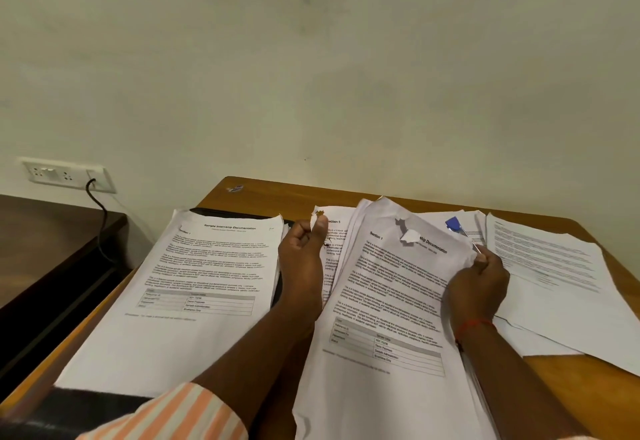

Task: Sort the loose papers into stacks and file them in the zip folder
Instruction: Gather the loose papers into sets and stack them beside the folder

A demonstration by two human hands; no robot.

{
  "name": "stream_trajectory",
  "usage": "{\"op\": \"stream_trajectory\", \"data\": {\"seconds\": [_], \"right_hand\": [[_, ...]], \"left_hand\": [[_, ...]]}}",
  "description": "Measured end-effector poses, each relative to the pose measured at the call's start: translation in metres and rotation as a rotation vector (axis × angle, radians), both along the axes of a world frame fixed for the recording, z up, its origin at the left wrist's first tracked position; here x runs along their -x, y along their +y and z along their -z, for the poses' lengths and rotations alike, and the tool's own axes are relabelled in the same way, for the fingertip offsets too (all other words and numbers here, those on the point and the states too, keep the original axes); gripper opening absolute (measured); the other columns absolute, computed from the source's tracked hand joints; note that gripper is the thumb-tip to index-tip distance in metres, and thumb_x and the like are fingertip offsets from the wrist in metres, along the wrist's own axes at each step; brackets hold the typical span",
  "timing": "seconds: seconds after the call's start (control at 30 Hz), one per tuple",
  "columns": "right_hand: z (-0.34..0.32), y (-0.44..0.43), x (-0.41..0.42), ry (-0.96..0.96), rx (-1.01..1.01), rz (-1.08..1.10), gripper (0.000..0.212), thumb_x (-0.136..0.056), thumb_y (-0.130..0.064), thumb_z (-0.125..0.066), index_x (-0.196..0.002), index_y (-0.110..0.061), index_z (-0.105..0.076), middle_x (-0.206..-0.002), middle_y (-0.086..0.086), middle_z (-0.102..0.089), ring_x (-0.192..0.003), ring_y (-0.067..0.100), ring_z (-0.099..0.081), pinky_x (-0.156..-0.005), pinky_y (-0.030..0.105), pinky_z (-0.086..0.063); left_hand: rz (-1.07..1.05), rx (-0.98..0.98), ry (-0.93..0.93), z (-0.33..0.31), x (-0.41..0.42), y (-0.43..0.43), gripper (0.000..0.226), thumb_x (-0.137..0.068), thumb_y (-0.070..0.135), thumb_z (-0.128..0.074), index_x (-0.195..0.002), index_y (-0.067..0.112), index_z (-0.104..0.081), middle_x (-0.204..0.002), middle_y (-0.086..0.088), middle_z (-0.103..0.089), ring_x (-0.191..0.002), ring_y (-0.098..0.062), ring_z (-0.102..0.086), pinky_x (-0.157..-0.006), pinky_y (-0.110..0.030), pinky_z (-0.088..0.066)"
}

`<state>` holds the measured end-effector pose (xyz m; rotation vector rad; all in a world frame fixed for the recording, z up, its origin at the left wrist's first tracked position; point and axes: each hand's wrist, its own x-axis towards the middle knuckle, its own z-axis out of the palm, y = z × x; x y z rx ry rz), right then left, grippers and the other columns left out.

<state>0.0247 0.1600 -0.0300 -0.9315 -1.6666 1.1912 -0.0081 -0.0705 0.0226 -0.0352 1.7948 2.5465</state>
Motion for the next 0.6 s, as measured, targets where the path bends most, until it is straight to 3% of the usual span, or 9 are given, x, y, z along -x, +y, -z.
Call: {"op": "stream_trajectory", "data": {"seconds": [0.17, 0.27, 0.33, 0.43, 0.5, 0.53, 0.6], "right_hand": [[-0.004, -0.002, -0.002, 0.002, 0.023, -0.008, 0.036, -0.109, -0.016, -0.034, -0.135, -0.011, -0.058, -0.141, 0.013, -0.051, -0.130, 0.031, -0.050, -0.105, 0.038, -0.044], [-0.005, -0.003, -0.004, 0.002, 0.004, -0.014, 0.035, -0.108, -0.015, -0.036, -0.135, -0.009, -0.057, -0.142, 0.014, -0.051, -0.131, 0.032, -0.049, -0.106, 0.039, -0.043], [-0.005, -0.004, -0.004, 0.000, -0.027, -0.008, 0.033, -0.107, -0.012, -0.038, -0.134, -0.007, -0.058, -0.141, 0.016, -0.051, -0.131, 0.034, -0.049, -0.107, 0.040, -0.043], [-0.008, -0.007, -0.002, -0.019, -0.093, -0.002, 0.031, -0.106, -0.008, -0.040, -0.131, -0.004, -0.058, -0.138, 0.020, -0.049, -0.132, 0.036, -0.047, -0.110, 0.041, -0.042], [-0.010, -0.009, 0.000, -0.022, -0.126, -0.005, 0.030, -0.104, -0.005, -0.042, -0.129, -0.003, -0.058, -0.138, 0.022, -0.047, -0.132, 0.039, -0.047, -0.112, 0.045, -0.043], [-0.011, -0.011, 0.000, -0.025, -0.146, -0.009, 0.030, -0.104, -0.003, -0.043, -0.129, -0.003, -0.058, -0.137, 0.023, -0.046, -0.131, 0.039, -0.048, -0.111, 0.043, -0.043], [-0.013, -0.016, 0.000, -0.041, -0.183, -0.020, 0.031, -0.103, -0.001, -0.042, -0.130, -0.001, -0.058, -0.135, 0.024, -0.047, -0.127, 0.038, -0.050, -0.105, 0.033, -0.041]], "left_hand": [[0.015, 0.019, 0.007, 0.000, 0.001, 0.000, 0.032, -0.098, 0.036, -0.061, -0.109, 0.006, -0.065, -0.091, -0.003, -0.078, -0.081, -0.023, -0.077, -0.073, -0.038, -0.063], [0.023, 0.045, 0.022, 0.001, 0.001, 0.001, 0.032, -0.099, 0.037, -0.059, -0.109, 0.007, -0.067, -0.092, -0.003, -0.077, -0.087, -0.023, -0.075, -0.076, -0.036, -0.063], [0.069, 0.096, 0.066, 0.000, 0.000, 0.001, 0.037, -0.100, 0.043, -0.054, -0.110, 0.009, -0.067, -0.092, -0.001, -0.076, -0.084, -0.014, -0.074, -0.071, -0.026, -0.062], [0.210, 0.183, 0.116, 0.004, 0.001, 0.000, 0.060, -0.088, 0.065, -0.051, -0.122, 0.017, -0.063, -0.104, -0.004, -0.076, -0.092, -0.021, -0.075, -0.081, -0.038, -0.063], [0.266, 0.290, 0.101, 0.007, 0.004, -0.002, 0.078, -0.075, 0.079, -0.059, -0.134, 0.029, -0.055, -0.119, 0.002, -0.072, -0.102, -0.020, -0.073, -0.086, -0.043, -0.062], [0.285, 0.324, 0.082, 0.010, 0.006, -0.003, 0.079, -0.075, 0.077, -0.064, -0.138, 0.032, -0.051, -0.125, 0.003, -0.069, -0.105, -0.019, -0.072, -0.086, -0.042, -0.062], [0.297, 0.380, 0.090, 0.013, 0.008, -0.004, 0.061, -0.087, 0.054, -0.070, -0.140, 0.032, -0.047, -0.127, 0.003, -0.067, -0.104, -0.017, -0.072, -0.084, -0.038, -0.063]]}}
